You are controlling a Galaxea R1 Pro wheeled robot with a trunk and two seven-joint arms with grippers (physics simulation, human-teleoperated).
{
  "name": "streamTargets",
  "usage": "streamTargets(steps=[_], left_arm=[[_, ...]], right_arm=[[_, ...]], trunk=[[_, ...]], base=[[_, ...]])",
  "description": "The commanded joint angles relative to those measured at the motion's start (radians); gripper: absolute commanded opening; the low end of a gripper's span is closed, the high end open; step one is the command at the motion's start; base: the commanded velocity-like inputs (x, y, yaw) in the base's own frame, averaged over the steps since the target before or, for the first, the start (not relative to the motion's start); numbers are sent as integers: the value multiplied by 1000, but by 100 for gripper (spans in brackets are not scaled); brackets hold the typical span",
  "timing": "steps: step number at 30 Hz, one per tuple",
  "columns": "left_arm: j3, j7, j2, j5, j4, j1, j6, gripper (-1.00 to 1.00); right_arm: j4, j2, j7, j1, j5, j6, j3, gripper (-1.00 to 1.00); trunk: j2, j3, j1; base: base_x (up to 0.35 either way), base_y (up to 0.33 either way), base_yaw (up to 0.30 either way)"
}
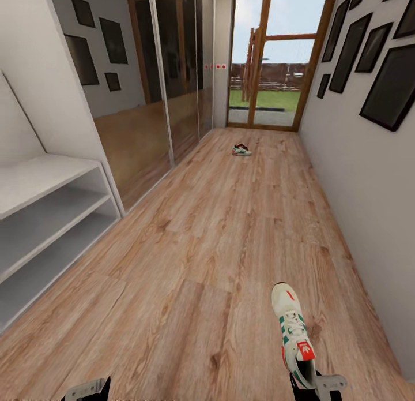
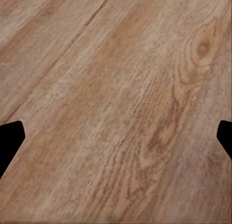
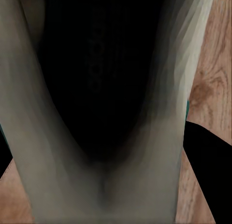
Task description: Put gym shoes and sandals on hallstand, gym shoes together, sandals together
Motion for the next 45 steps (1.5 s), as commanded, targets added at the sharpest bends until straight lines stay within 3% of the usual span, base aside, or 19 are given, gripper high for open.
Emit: streamTargets(steps=[1, 12, 18, 27, 45], left_arm=[[4, -8, -1, -1, 1, -1, -3, 100], [4, -8, -1, -1, 0, -1, -3, 100], [5, -9, -1, -1, -2, 0, -5, 100], [6, -10, 0, 1, -7, 29, -111, 100], [3, -8, -2, 0, -14, 33, -121, 100]], right_arm=[[0, 0, -1, 0, 3, -3, 1, -100], [15, 1, -1, 0, 3, -2, 2, -100], [18, 3, -1, 0, 3, -1, 2, -100], [19, 5, -1, 0, 3, -2, 2, -100], [19, 5, -1, 0, 3, -1, 2, -100]], trunk=[[-8, -3, 4], [-85, -24, 46], [-85, -25, 47], [-85, -15, 47], [-85, 5, 47]], base=[[0, 0, 189], [0, 0, 203], [0, 0, 212], [0, 0, 213], [-30, -103, 213]])
